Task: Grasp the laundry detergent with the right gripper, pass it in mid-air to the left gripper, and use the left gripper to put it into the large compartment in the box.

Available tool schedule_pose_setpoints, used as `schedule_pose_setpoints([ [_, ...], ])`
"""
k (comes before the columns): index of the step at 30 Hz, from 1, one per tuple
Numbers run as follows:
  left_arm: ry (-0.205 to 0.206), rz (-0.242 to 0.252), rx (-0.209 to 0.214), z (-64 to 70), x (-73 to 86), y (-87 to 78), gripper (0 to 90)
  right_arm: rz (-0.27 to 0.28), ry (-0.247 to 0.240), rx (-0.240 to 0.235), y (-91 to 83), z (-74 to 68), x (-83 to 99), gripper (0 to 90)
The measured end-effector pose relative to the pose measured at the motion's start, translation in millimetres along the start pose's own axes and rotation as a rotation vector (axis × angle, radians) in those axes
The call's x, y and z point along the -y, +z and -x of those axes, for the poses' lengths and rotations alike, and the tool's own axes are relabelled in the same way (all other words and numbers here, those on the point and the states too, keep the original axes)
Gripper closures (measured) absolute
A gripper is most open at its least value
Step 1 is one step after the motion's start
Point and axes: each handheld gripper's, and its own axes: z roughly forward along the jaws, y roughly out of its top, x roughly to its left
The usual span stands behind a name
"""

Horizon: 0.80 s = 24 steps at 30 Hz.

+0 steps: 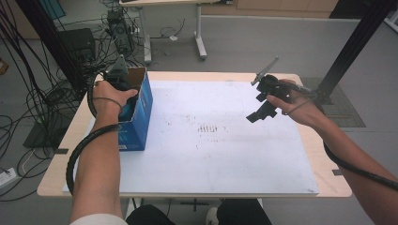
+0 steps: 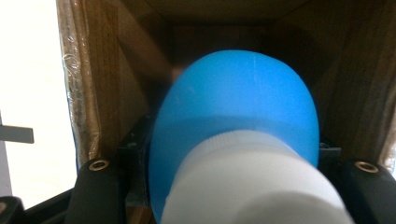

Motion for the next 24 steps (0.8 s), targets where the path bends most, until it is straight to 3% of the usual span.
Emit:
schedule_pose_setpoints([
  [24, -0.003, 0.002, 0.000, 0.9, -0.4, 0.5, 36.3, 0.004, 0.014, 0.015, -8.0, 5.2, 4.0, 0.3],
])
